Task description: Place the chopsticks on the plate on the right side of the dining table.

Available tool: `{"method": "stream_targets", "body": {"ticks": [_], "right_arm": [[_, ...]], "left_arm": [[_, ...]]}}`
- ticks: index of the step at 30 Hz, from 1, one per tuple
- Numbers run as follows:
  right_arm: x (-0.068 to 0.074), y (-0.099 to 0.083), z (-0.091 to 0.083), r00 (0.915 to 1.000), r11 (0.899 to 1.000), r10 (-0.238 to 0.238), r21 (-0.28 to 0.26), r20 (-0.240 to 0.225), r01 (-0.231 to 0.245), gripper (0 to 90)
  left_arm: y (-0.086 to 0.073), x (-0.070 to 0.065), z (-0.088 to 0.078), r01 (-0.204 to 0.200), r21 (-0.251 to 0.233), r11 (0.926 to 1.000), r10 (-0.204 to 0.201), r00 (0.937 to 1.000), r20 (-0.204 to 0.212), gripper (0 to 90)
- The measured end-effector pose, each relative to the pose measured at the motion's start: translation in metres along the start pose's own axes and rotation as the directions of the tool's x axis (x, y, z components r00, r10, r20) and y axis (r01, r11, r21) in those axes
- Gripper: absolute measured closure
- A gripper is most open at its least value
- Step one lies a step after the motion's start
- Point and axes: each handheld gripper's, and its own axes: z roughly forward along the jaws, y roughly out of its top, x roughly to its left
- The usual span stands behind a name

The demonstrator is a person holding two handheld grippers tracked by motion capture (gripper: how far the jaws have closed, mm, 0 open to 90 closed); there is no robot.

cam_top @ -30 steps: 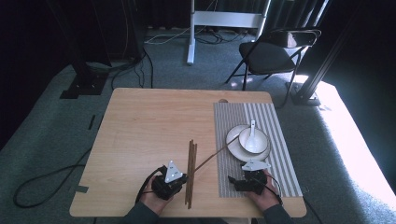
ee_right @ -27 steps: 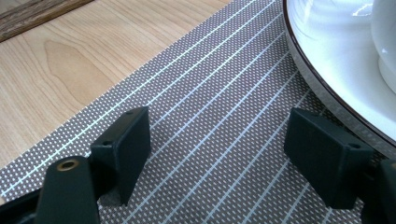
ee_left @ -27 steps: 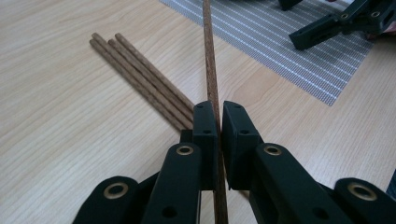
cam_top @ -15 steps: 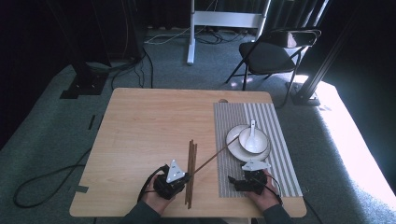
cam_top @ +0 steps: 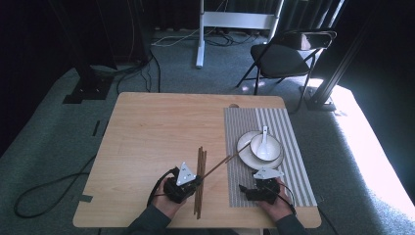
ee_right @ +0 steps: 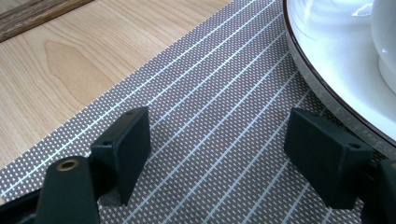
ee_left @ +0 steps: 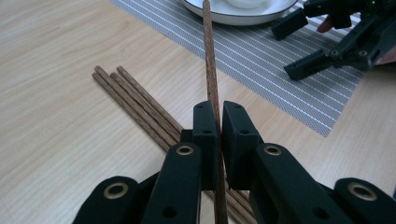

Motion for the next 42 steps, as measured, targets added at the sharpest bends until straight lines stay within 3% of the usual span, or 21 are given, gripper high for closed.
{"method": "stream_targets", "body": {"ticks": [21, 33, 42], "right_arm": [[0.0, 0.0, 0.0, 1.0, 1.0, -0.001, -0.002, 0.0, 0.001, 22.1], [0.0, 0.0, 0.0, 1.0, 1.0, -0.003, -0.002, 0.001, 0.003, 22.0], [-0.001, 0.0, 0.0, 1.0, 1.0, -0.009, 0.001, -0.003, 0.009, 20.0]], "left_arm": [[0.029, 0.024, 0.021, 0.008, -0.022, 0.9997, -0.008, 1.0, -0.002, 85.2], [0.041, 0.039, 0.036, 0.032, -0.02, 0.9993, -0.032, 0.9995, 0.006, 85.1], [0.051, 0.042, 0.047, 0.033, -0.027, 0.9991, -0.033, 0.9994, 0.01, 85.2]]}}
